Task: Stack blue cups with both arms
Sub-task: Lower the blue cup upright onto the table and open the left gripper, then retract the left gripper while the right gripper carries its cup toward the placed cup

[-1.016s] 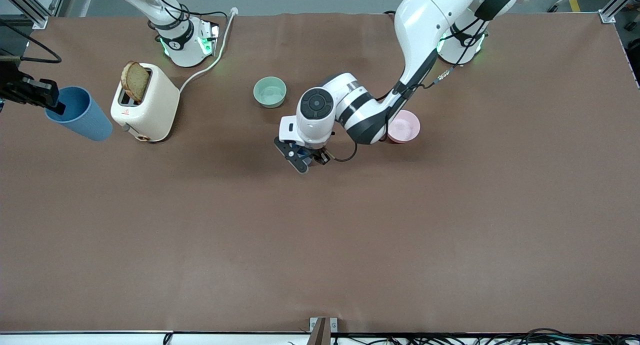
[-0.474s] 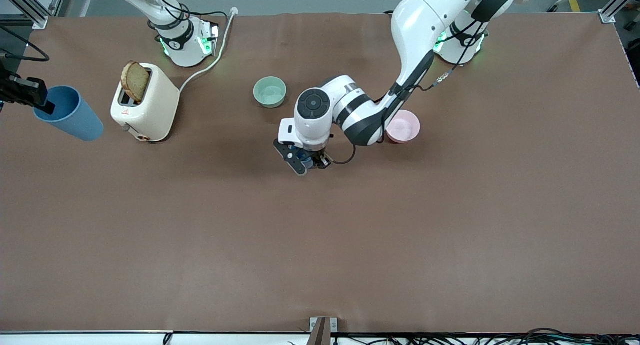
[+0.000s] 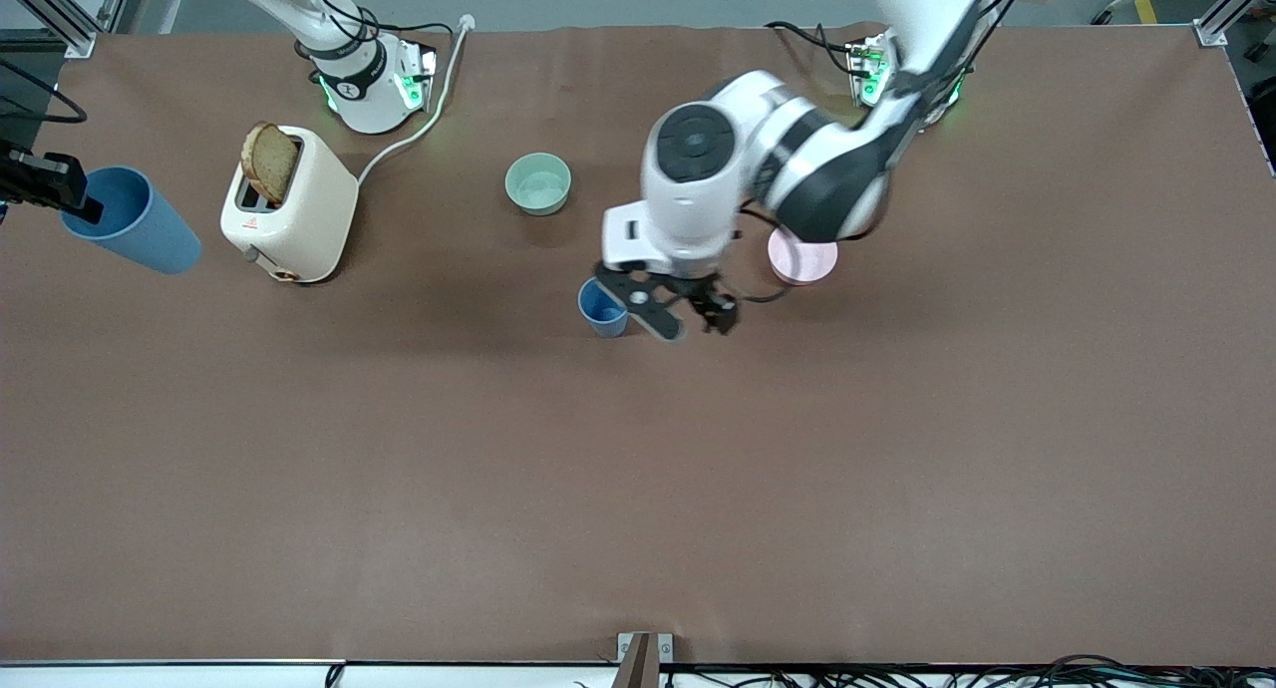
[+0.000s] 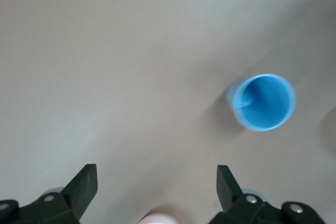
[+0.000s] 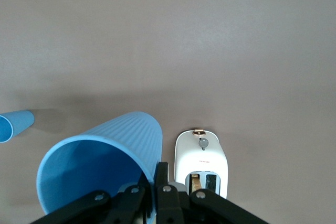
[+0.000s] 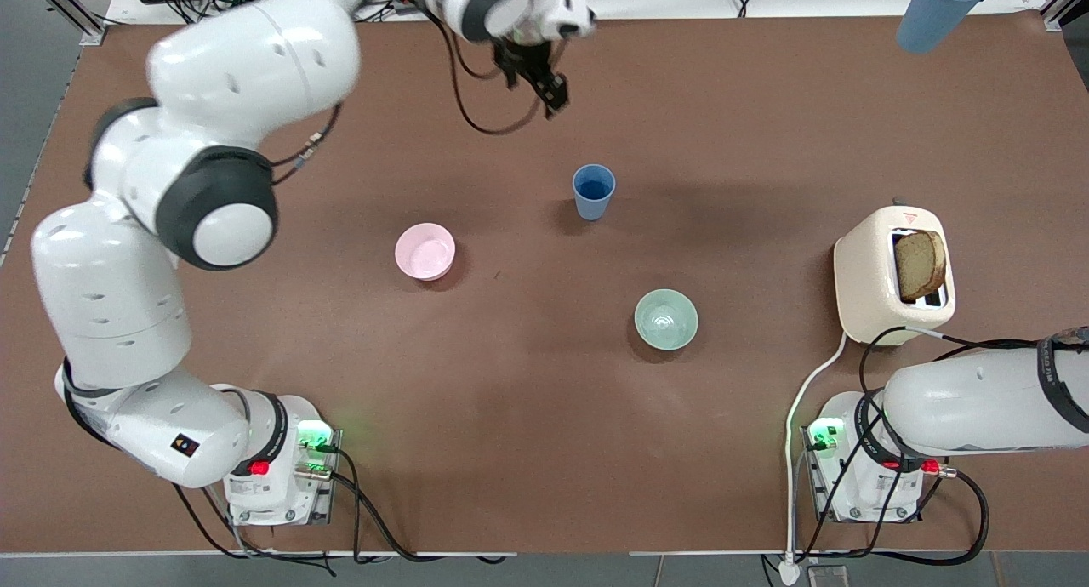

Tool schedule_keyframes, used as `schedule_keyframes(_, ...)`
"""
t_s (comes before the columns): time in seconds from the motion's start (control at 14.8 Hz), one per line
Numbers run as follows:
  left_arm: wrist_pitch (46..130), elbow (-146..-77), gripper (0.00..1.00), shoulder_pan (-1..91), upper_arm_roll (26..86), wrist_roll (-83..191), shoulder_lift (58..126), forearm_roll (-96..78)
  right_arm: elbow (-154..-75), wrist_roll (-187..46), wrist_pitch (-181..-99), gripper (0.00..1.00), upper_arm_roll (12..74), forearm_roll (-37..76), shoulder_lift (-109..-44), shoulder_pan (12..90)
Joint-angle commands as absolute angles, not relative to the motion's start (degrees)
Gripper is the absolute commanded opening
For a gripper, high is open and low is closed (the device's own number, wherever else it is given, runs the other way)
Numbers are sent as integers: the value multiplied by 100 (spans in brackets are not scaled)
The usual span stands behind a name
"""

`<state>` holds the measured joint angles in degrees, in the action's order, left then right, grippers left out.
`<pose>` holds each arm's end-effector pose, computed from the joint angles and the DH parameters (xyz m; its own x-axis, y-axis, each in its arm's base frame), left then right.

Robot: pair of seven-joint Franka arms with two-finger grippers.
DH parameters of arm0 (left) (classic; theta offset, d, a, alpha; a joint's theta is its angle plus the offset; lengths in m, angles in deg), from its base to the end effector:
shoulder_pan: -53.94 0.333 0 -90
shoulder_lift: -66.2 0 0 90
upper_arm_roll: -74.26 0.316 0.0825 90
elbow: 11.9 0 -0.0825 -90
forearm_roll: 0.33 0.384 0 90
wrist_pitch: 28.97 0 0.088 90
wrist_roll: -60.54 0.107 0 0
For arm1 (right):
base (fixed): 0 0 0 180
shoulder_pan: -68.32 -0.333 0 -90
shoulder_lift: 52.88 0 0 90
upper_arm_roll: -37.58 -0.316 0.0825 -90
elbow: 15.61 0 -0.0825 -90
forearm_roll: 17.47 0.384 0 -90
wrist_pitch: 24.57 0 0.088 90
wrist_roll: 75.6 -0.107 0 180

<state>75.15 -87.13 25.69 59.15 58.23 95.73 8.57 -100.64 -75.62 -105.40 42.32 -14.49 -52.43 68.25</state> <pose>0.5470 -0.4460 0.4501 0.7513 -0.6600 0.0067 -0.6597 -0.7512 -0.0217 0.5340 -0.0376 0.6557 0.9952 -0.0733 -0.0652 -0.0768 -0.9957 -0.0524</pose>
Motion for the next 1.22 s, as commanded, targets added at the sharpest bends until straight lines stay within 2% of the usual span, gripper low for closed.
schedule_keyframes(0.0, 7299, -8898, 100, 3325, 5914, 5817, 9239, 864, -10060, -7507, -10481, 1, 4286, -1378, -5218, 6744)
schedule_keyframes(0.34, 7290, -8907, 100, 4732, 5870, 5545, 9151, 759, -10113, -7569, -10700, 1, 4198, -800, -5419, 6683)
schedule_keyframes(0.61, 7299, -8898, 100, 5253, 5975, 5403, 8932, 767, -10174, -8523, -11508, 1, 3233, -666, -5867, 6735)
schedule_keyframes(0.88, 7290, -8924, 100, 4823, 7370, 5342, 8458, 216, -10341, -9633, -11886, 1, 2582, -693, -6132, 6736)
schedule_keyframes(1.02, 7273, -8959, 100, 5058, 7670, 5325, 8177, -652, -10455, -10027, -12097, 1, 2284, -702, -6281, 6692)
schedule_keyframes(1.15, 6879, -8933, 100, 5367, 7680, 5351, 8000, -850, -10753, -10826, -12701, 1, 1705, -728, -6343, 6692)
